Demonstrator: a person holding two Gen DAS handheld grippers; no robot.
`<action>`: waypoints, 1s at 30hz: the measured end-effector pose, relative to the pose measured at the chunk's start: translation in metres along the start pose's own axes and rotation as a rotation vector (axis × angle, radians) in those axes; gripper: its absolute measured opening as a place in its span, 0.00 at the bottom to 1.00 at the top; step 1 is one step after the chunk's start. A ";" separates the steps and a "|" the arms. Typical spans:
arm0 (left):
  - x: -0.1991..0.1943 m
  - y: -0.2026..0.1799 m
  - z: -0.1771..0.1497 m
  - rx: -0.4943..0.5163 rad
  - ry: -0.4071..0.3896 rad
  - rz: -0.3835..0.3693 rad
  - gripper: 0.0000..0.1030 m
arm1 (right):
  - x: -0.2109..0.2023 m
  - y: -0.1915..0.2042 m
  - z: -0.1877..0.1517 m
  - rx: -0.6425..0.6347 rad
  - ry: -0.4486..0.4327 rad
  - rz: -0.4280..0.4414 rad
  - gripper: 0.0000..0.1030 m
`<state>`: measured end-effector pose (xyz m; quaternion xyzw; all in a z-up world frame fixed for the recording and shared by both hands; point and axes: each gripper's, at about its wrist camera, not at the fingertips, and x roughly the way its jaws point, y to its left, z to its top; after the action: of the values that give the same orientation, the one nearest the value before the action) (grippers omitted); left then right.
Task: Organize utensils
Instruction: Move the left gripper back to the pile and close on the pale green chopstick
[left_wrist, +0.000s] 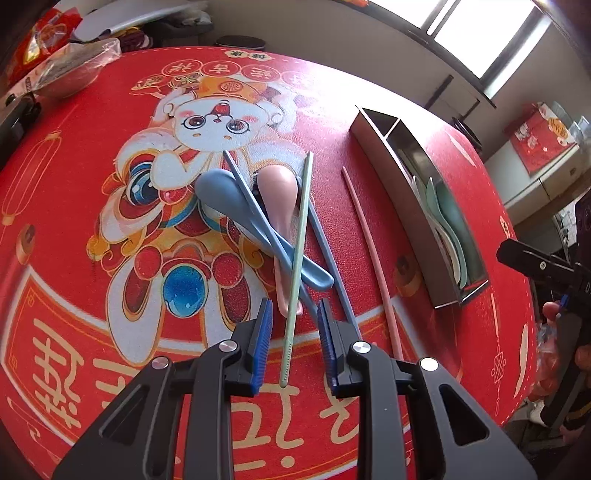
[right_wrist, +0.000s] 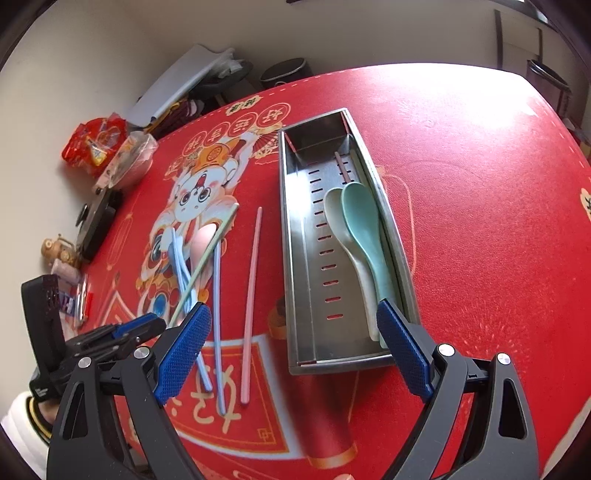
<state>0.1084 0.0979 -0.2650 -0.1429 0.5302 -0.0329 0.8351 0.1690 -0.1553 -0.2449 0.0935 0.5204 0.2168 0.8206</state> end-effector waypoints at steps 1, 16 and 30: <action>0.003 0.000 0.001 0.012 0.007 -0.003 0.18 | 0.000 -0.001 -0.001 0.013 0.004 -0.004 0.85; 0.022 -0.003 0.052 0.086 0.006 -0.055 0.14 | -0.019 -0.005 -0.007 0.095 -0.051 -0.071 0.86; 0.057 -0.020 0.065 0.201 0.086 0.036 0.14 | -0.035 -0.034 -0.012 0.191 -0.087 -0.101 0.86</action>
<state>0.1932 0.0804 -0.2843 -0.0473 0.5620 -0.0768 0.8222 0.1547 -0.2023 -0.2347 0.1545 0.5064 0.1203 0.8397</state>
